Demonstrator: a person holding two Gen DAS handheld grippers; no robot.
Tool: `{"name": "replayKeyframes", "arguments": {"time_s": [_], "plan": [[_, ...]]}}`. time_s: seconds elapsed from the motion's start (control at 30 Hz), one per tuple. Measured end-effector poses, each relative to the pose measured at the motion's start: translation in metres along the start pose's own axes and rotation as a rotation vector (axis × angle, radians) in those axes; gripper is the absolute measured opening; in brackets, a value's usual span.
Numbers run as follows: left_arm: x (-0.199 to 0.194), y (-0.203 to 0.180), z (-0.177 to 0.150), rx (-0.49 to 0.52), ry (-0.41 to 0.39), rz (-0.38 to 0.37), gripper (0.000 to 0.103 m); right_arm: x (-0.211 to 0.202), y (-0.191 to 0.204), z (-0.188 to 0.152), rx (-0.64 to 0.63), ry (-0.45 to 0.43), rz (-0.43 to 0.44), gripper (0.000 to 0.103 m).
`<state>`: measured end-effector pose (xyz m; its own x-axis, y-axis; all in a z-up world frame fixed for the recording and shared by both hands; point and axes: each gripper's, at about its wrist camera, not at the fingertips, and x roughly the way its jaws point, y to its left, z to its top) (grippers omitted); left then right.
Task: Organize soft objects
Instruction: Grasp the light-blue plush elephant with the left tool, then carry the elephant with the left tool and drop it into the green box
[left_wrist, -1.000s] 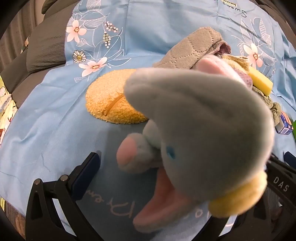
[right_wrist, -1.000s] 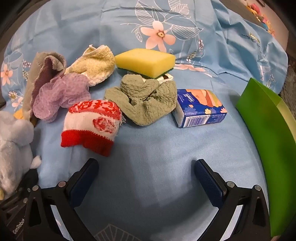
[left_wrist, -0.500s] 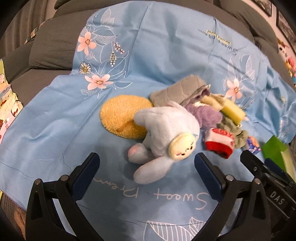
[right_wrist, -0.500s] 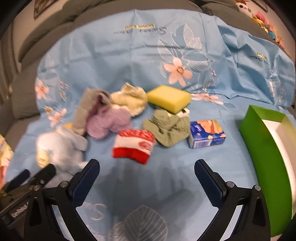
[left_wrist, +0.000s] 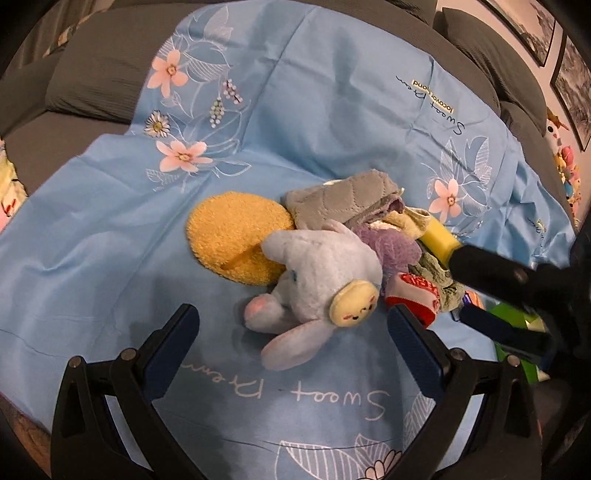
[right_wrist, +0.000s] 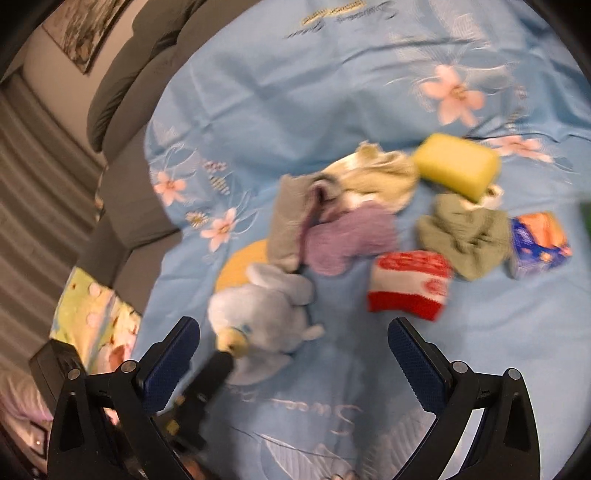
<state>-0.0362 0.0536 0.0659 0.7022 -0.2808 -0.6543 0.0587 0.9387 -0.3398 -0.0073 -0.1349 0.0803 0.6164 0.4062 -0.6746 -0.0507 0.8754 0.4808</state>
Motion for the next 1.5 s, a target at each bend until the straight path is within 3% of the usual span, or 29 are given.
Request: {"name": "replayKeyframes", "arguments": {"time_s": [0.17,0.3,0.37,0.43,0.5,0.67,0.73,0.9,1.13,1.27,1.5], "plan": [[0.009,-0.001,0.001,0.009,0.025,-0.017,0.096,0.041,0.007,0.014,-0.013,0.109,0.011,0.091],[0.020,0.002,0.003,0.004,0.056,-0.027,0.075,0.071,0.003,0.021,0.013,0.192,0.096,0.089],[0.026,0.003,0.004,0.005,0.064,-0.014,0.070,0.082,0.005,0.025,0.025,0.223,0.130,0.089],[0.030,0.005,0.006,-0.014,0.072,-0.041,0.056,0.090,0.007,0.026,0.021,0.242,0.165,0.089],[0.035,0.006,0.006,-0.027,0.084,-0.073,0.050,0.096,0.008,0.024,0.015,0.278,0.205,0.089],[0.036,0.001,0.006,-0.020,0.077,-0.087,0.048,0.103,-0.005,0.023,0.068,0.299,0.276,0.089],[0.034,0.000,0.006,-0.013,0.069,-0.086,0.047,0.102,-0.005,0.022,0.075,0.305,0.312,0.084],[0.019,-0.009,0.011,0.003,0.042,-0.165,0.047,0.062,0.006,0.020,0.018,0.190,0.268,0.079],[-0.021,-0.063,0.016,0.144,-0.064,-0.337,0.047,-0.039,0.001,0.023,0.027,-0.051,0.177,0.079],[-0.028,-0.107,0.017,0.211,-0.052,-0.451,0.047,-0.095,-0.019,0.020,0.063,-0.199,0.079,0.079],[-0.014,-0.189,0.011,0.321,-0.030,-0.584,0.047,-0.152,-0.067,0.022,0.149,-0.331,-0.026,0.079]]}}
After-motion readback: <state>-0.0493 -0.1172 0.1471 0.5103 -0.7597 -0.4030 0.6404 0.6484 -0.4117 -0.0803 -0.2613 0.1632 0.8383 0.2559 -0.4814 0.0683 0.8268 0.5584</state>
